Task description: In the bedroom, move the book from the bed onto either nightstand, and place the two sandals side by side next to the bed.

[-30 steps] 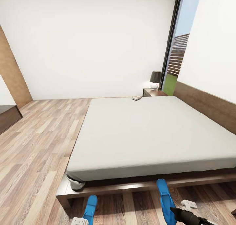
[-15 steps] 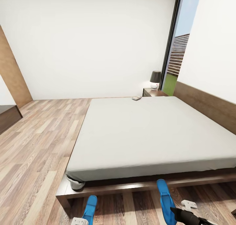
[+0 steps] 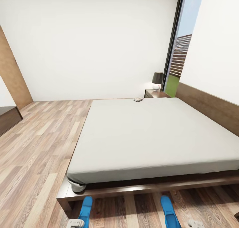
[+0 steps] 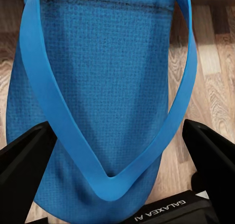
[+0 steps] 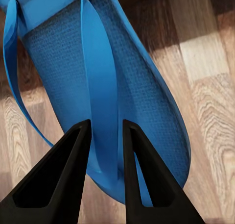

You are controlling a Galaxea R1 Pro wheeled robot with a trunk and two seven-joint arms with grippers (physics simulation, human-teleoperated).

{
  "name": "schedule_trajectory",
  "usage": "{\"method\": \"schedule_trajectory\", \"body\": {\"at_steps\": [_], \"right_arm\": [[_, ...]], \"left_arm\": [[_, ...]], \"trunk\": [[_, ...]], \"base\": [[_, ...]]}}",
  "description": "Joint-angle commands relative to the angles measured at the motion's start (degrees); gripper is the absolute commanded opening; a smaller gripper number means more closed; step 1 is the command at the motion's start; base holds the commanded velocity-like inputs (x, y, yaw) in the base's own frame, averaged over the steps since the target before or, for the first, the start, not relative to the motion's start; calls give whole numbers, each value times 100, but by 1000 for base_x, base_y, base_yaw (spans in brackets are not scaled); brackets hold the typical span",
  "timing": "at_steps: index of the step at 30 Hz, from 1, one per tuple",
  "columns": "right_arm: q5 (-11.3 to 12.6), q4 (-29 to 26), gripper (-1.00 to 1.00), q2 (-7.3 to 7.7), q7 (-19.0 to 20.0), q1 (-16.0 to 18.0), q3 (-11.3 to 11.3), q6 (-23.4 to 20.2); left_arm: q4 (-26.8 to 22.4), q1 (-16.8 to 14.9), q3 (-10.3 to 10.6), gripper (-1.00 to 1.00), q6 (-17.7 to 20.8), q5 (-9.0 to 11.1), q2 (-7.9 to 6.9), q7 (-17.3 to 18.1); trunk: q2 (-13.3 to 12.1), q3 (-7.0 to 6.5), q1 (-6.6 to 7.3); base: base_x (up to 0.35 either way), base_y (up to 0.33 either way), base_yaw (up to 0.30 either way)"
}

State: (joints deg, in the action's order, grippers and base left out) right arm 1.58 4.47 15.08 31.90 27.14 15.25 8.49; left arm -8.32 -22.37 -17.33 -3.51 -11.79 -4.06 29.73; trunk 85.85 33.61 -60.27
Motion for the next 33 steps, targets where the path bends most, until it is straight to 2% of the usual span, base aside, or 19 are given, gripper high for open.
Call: {"method": "schedule_trajectory", "body": {"at_steps": [1, 17, 33], "right_arm": [[27, 27, -100, 4, 36, 7, 13, 30], [27, 18, -100, 6, 36, 3, 13, 30], [24, 18, -100, 7, 36, 2, 13, 30]], "left_arm": [[6, -4, -39, -100, -36, -58, -6, 16], [6, -4, -34, -100, -36, -60, 2, 8], [6, -4, -34, -100, -36, -60, 11, 10]], "trunk": [[3, 5, 0], [3, 106, 0], [645, 418, -351]], "base": [[0, 0, 0], [0, 0, 0], [0, 0, 0]]}}
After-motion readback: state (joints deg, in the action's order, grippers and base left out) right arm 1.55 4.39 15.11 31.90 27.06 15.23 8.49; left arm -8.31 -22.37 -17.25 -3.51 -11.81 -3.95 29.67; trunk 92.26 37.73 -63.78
